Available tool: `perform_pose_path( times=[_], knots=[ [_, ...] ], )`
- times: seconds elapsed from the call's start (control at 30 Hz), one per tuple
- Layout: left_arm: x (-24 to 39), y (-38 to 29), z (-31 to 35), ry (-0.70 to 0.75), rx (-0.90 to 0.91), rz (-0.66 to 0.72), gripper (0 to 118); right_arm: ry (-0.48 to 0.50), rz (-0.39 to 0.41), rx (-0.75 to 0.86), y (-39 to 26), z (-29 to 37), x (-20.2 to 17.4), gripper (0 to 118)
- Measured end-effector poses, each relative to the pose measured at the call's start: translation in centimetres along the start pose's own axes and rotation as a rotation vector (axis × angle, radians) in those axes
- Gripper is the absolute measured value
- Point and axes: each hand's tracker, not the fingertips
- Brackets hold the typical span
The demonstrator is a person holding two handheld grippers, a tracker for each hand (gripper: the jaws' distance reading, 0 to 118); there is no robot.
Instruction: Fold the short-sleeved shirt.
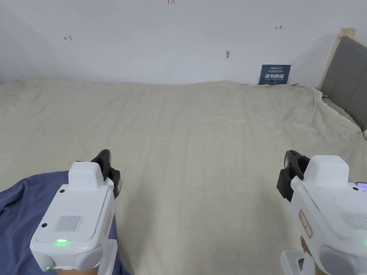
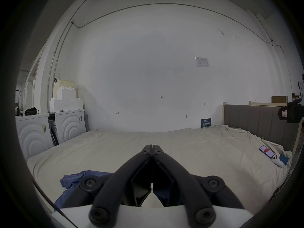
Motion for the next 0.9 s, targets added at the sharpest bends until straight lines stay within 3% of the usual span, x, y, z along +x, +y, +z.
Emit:
perform_pose_path(
  times=[0.57, 0.9],
  knots=[
    [-0.9, 0.2, 0.3, 0.011, 0.013, -0.006, 0, 0.007, 0.007, 0.006, 0.0, -0.3, 0.0, 0],
    [-6.1, 0.9, 2.3, 0.128, 0.028, -0.002, 0, 0.126, 0.044, 0.030, 0.3, -2.3, -4.9, 0]
  ],
)
